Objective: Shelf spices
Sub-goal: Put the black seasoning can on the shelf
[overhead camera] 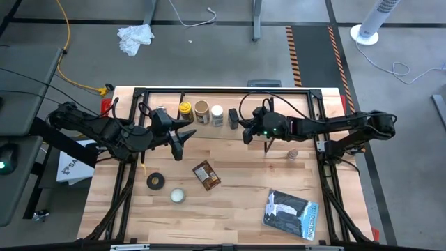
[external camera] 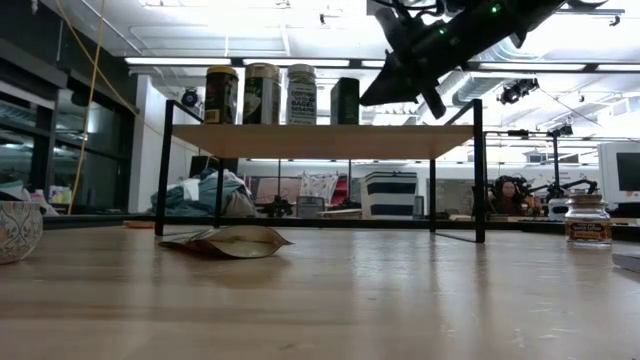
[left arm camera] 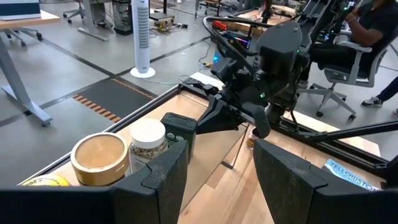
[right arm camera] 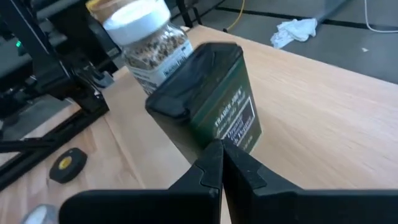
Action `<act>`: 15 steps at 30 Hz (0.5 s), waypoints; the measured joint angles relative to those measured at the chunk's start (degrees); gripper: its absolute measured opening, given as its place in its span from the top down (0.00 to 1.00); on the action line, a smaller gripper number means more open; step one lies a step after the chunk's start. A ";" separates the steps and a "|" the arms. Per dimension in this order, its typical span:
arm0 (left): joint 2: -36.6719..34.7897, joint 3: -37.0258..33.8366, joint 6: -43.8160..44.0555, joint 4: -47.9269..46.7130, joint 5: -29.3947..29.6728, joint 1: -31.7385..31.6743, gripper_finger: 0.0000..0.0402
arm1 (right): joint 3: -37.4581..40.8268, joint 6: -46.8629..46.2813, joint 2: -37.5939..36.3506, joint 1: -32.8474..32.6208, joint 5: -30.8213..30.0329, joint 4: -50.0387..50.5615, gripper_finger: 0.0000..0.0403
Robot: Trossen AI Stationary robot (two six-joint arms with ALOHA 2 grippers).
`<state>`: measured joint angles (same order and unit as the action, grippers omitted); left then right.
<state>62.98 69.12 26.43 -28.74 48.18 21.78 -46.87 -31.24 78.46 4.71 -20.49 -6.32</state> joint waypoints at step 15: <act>0.00 0.00 0.49 0.01 0.42 0.00 0.55 | 0.00 -1.77 0.02 -1.04 2.05 -2.16 1.00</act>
<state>62.98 69.12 26.92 -28.73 48.60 21.78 -46.87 -33.01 78.48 3.67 -18.44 -8.48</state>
